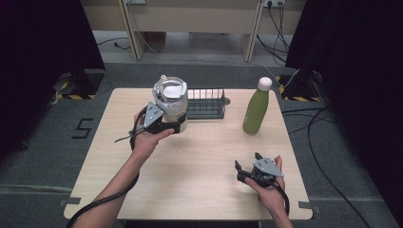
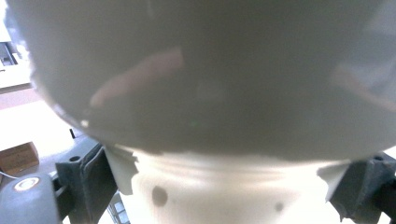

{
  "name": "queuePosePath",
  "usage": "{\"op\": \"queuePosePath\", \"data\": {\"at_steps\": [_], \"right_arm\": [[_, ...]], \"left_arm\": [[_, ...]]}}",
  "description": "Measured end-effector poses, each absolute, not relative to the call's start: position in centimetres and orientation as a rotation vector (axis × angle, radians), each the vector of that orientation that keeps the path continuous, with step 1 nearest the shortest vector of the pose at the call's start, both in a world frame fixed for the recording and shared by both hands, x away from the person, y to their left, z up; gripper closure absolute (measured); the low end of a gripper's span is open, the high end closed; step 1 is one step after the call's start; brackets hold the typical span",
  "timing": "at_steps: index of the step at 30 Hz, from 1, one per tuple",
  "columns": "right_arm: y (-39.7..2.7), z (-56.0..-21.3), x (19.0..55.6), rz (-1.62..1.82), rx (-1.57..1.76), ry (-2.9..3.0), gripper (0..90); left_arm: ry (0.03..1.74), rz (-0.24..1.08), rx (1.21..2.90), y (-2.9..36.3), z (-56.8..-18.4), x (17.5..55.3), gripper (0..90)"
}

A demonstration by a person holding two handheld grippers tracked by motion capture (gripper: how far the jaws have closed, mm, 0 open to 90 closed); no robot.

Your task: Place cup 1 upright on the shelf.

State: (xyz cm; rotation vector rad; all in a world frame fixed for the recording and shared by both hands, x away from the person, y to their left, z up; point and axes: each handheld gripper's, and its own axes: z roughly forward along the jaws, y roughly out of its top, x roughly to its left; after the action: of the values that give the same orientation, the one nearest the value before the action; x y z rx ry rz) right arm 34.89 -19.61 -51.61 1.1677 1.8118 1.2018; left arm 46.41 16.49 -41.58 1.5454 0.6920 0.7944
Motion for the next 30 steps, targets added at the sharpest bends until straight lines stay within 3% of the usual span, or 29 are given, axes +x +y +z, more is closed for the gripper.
{"op": "queuePosePath", "data": {"at_steps": [30], "right_arm": [[-19.8, -51.2, 35.4, 1.202, 1.174, 1.791, 16.1]], "left_arm": [[0.735, 0.829, 1.513, 15.5, -39.4, 51.4, 10.1]]}}
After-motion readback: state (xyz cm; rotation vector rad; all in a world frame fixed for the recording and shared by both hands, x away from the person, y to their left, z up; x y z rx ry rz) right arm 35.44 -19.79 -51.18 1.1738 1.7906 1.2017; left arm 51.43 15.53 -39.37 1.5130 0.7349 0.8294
